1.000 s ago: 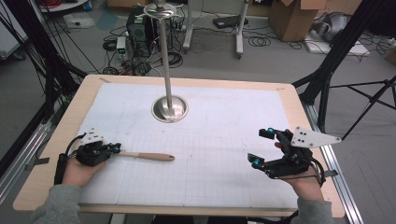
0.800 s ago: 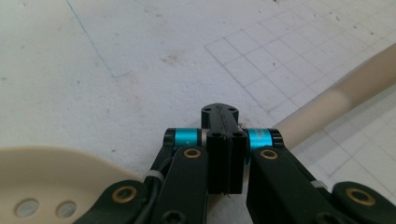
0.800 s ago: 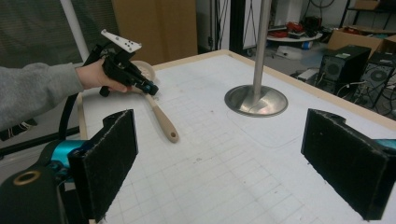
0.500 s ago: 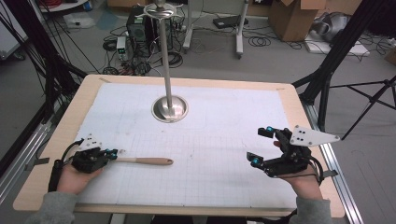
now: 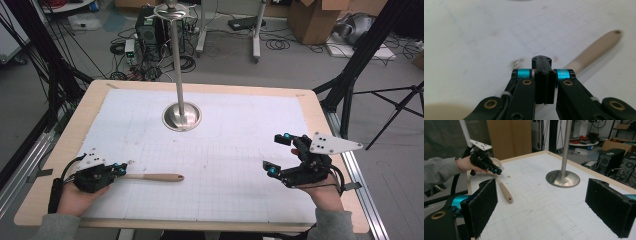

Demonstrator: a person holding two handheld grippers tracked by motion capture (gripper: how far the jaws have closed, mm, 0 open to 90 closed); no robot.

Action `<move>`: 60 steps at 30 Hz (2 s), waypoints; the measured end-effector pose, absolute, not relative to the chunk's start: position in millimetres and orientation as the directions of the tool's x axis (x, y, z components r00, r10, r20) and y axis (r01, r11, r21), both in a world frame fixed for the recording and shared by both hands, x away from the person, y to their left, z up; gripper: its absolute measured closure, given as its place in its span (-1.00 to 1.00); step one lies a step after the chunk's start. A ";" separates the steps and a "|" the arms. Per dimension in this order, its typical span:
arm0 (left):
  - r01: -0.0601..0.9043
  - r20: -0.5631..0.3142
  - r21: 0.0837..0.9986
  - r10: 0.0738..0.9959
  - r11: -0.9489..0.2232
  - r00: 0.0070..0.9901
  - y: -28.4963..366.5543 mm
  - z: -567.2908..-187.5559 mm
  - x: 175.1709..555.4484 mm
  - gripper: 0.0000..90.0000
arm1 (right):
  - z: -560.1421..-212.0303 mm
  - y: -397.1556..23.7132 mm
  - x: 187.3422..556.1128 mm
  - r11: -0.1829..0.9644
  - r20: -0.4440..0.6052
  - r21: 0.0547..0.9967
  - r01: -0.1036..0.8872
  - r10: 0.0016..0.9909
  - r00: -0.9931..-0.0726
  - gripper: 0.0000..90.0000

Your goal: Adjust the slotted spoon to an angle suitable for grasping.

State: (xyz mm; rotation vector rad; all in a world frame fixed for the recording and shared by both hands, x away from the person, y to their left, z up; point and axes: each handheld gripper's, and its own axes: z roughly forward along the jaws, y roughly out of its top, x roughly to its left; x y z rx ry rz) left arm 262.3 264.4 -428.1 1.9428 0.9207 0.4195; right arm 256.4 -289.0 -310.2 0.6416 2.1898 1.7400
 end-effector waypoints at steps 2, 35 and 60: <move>0.422 -0.083 0.849 0.709 -0.317 0.700 254.6 -428.2 261.0 0.99 | -310.6 -289.9 257.0 0.180 0.057 0.969 0.168 0.501 -0.864 -0.78; 0.393 -0.068 0.792 0.571 -0.468 0.818 178.1 -446.5 286.6 0.99 | -313.0 -299.0 251.5 0.184 0.065 0.965 0.187 0.523 -0.850 -0.78; 0.396 0.011 0.784 0.649 -0.478 0.761 171.1 -447.0 321.1 0.99 | -316.8 -304.0 248.9 0.186 0.074 0.961 0.204 0.537 -0.840 -0.78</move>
